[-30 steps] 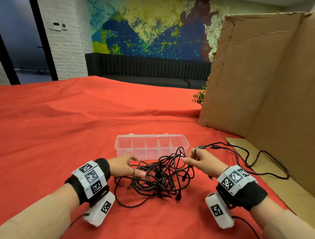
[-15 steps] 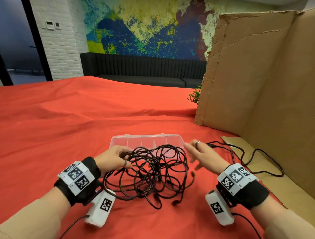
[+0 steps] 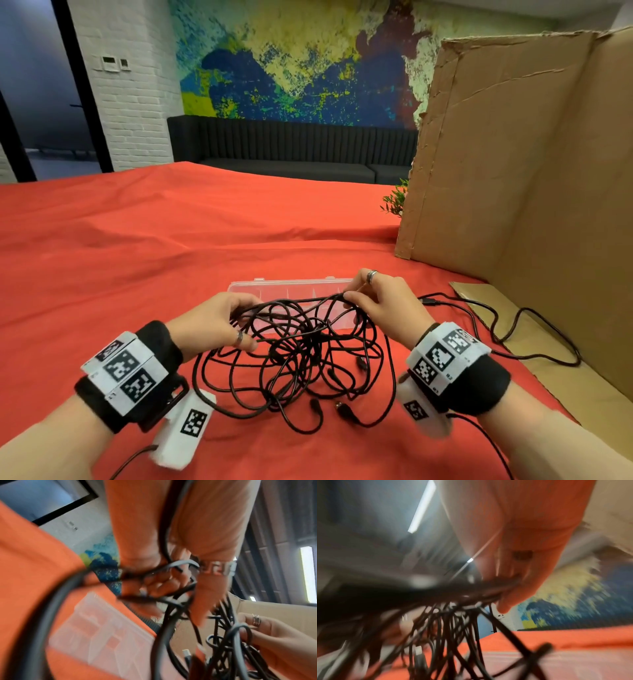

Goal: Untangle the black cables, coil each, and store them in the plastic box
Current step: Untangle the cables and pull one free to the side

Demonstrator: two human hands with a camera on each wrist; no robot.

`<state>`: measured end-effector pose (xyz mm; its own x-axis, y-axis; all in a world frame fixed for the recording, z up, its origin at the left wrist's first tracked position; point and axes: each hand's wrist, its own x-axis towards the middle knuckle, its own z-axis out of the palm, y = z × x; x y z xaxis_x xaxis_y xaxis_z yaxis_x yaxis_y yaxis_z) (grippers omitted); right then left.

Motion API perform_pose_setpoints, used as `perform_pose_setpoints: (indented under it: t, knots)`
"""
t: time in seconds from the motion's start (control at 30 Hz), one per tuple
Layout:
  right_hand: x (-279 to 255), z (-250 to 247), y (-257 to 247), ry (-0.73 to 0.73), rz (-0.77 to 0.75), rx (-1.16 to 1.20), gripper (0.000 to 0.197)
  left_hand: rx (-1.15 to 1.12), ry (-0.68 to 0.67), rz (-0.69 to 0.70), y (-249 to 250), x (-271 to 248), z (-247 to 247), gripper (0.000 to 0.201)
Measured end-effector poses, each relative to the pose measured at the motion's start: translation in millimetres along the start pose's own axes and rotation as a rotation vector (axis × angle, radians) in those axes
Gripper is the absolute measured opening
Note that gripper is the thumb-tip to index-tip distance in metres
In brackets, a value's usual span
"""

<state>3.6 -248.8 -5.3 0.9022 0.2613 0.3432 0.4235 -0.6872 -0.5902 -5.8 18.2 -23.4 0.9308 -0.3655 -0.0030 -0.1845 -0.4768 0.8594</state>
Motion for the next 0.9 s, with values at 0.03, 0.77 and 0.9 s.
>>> perform_pose_setpoints:
  t: [0.03, 0.77, 0.9]
  knots:
    - [-1, 0, -3, 0.014, -0.024, -0.035, 0.01, 0.099, -0.054, -0.036, 3, -4, -4, 0.047]
    - [-7, -9, -36, -0.061, 0.017, 0.601, 0.013, 0.076, -0.118, 0.199, 31, 19, 30, 0.016]
    - [2, -19, -30, -0.159, -0.197, -0.242, 0.014, -0.039, 0.035, 0.162, 25, 21, 32, 0.017]
